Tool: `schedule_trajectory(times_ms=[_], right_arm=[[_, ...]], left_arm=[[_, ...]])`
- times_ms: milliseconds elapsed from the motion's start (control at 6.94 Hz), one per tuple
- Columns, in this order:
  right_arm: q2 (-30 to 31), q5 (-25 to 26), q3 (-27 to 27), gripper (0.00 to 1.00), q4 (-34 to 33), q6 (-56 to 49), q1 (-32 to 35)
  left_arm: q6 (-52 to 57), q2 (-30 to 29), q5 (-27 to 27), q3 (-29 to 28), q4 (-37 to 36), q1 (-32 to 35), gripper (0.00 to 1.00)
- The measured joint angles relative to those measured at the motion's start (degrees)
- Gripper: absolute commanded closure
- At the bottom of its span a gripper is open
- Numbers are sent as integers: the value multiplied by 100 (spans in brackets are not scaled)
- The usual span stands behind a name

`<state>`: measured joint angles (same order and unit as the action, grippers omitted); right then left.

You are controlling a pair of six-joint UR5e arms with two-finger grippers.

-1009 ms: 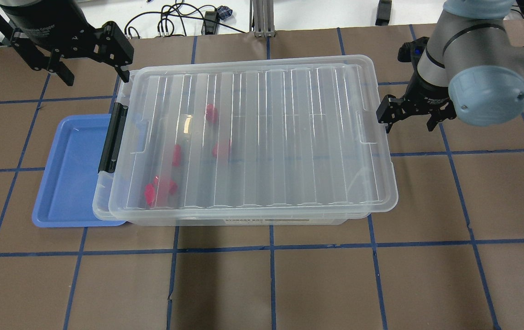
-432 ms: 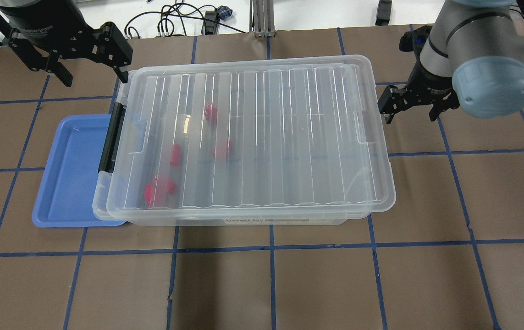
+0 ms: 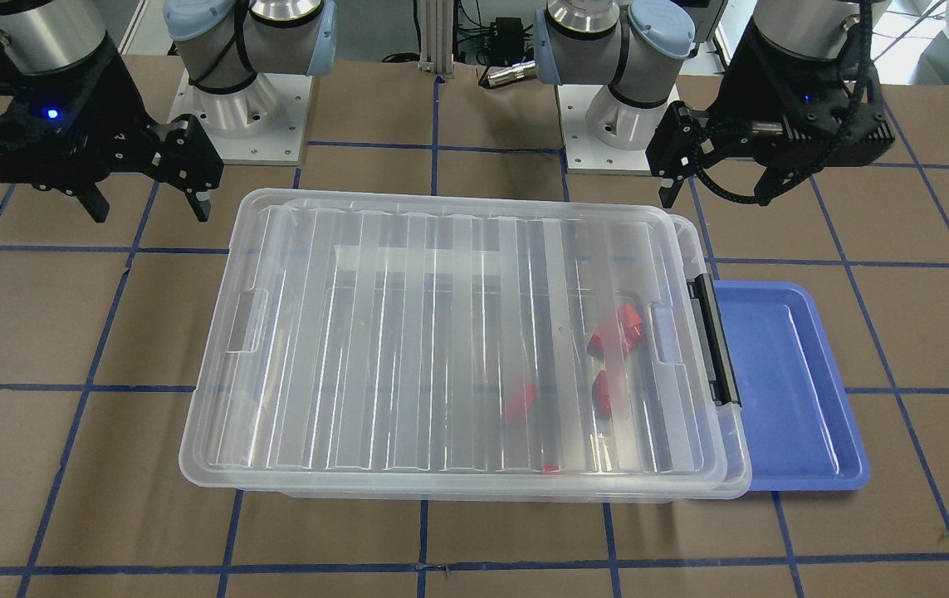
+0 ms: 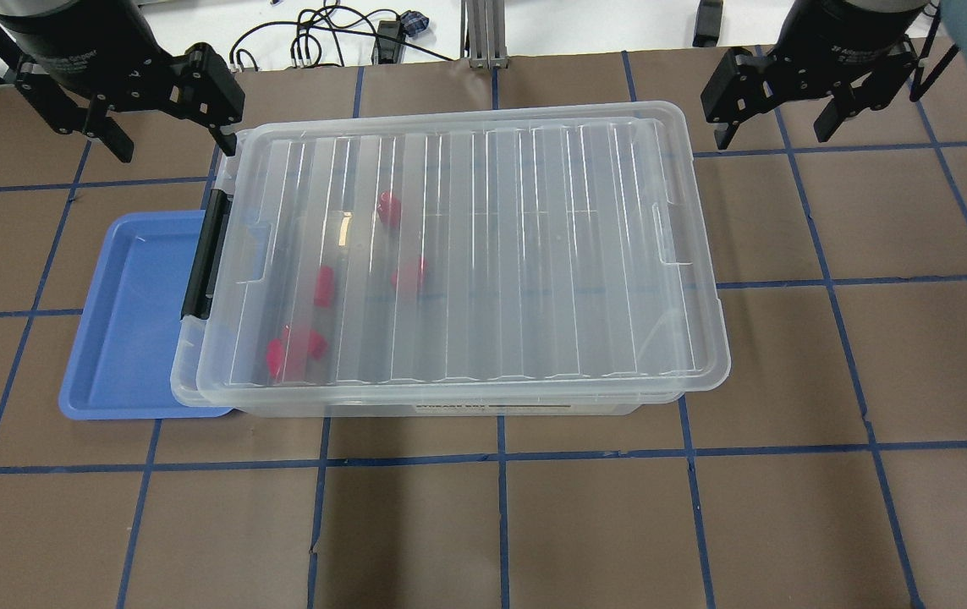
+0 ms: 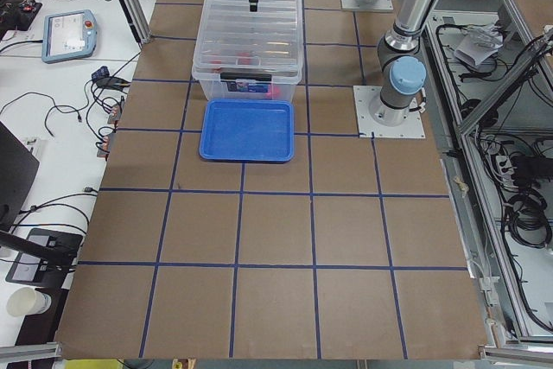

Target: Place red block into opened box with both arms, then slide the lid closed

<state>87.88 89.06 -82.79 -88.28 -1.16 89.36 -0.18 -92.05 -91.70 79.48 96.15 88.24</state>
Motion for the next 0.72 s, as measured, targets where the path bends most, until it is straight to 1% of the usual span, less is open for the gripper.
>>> schedule_trajectory(times_ms=[721], right_arm=[[-173,102,169,0,136,162,91]], left_arm=[[-11,-33,-24,23,0,0,0]])
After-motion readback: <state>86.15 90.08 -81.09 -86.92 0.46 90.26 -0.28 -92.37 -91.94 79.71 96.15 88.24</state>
